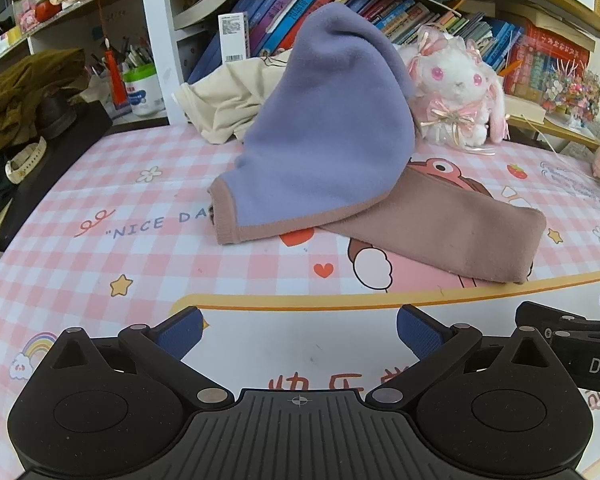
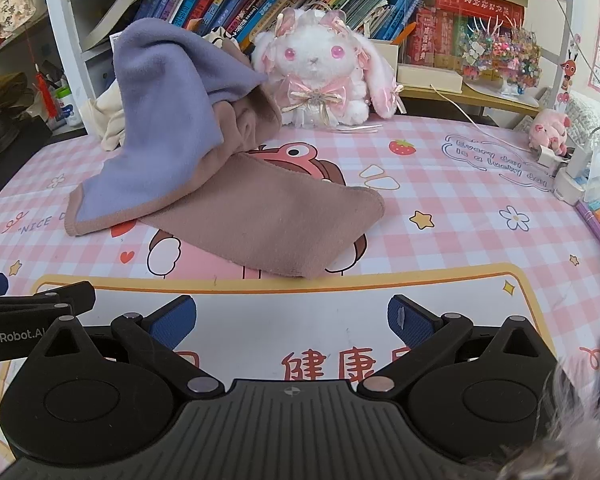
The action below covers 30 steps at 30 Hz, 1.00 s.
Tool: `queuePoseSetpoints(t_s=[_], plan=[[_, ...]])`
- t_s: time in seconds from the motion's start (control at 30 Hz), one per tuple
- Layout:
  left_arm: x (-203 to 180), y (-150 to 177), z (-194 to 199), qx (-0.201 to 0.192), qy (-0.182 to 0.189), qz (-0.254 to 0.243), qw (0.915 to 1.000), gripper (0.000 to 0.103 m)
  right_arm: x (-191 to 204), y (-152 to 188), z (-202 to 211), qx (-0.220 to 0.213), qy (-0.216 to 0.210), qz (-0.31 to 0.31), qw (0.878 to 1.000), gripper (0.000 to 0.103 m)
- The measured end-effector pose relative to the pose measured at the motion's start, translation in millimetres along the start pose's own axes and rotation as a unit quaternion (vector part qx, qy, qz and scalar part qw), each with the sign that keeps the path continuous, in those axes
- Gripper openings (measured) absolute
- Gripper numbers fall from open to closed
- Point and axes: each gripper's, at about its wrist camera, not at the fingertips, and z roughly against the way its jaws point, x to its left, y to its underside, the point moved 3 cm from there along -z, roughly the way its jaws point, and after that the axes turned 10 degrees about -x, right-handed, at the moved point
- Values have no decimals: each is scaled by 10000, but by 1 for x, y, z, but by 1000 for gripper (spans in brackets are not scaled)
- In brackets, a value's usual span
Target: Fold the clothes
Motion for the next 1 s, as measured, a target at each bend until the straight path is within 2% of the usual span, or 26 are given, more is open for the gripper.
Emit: queuePoseSetpoints(t_s=[1.0], plan=[[3,4,2,60,-45,10,10000,103,1,3,4,30,11,-49,10000,103]])
